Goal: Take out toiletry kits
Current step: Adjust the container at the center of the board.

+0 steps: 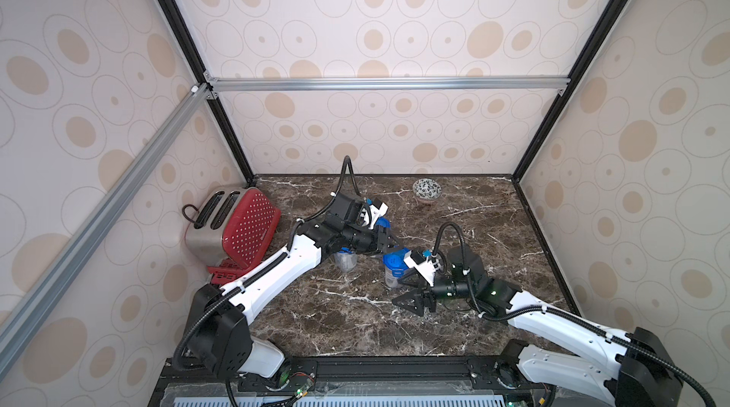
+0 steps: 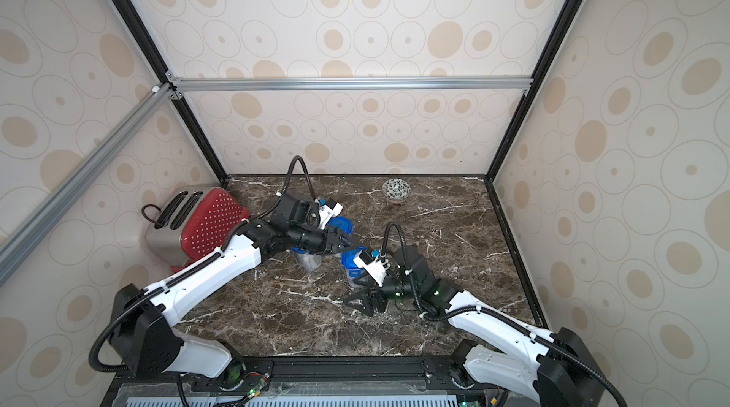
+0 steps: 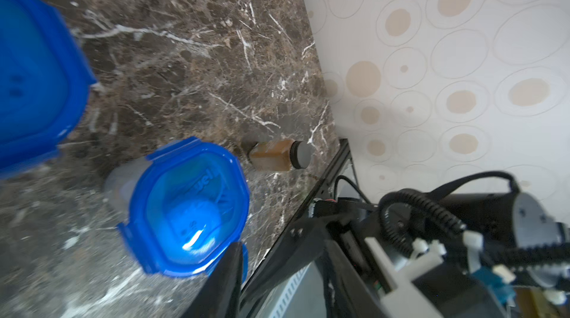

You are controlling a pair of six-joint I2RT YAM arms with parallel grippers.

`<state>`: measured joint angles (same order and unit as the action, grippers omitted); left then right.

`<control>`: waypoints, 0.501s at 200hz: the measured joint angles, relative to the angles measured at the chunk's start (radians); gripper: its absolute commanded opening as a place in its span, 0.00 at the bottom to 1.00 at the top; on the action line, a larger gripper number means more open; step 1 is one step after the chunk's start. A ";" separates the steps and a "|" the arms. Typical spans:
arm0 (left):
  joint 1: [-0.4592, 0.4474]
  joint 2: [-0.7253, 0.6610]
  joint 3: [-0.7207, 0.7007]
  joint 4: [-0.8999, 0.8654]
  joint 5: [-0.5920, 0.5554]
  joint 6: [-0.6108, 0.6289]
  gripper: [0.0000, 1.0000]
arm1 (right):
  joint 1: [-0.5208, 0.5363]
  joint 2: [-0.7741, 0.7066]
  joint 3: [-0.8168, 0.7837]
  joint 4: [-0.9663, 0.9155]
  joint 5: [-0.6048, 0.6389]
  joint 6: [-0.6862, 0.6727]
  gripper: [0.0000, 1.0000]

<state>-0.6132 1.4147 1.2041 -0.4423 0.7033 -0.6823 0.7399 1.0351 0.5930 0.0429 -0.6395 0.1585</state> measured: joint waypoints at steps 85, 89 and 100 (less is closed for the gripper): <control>-0.052 -0.133 -0.125 -0.191 -0.145 0.033 0.43 | -0.158 0.074 0.237 -0.284 0.186 0.023 0.73; -0.056 -0.133 -0.129 -0.191 -0.145 0.033 0.42 | -0.160 0.094 0.253 -0.290 0.190 0.023 0.73; -0.062 -0.132 -0.143 -0.188 -0.148 0.032 0.41 | -0.161 0.145 0.285 -0.303 0.193 0.019 0.72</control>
<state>-0.6750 1.2827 1.0607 -0.6300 0.5556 -0.6506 0.5789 1.1797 0.8780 -0.2600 -0.4465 0.1776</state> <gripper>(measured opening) 0.423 0.729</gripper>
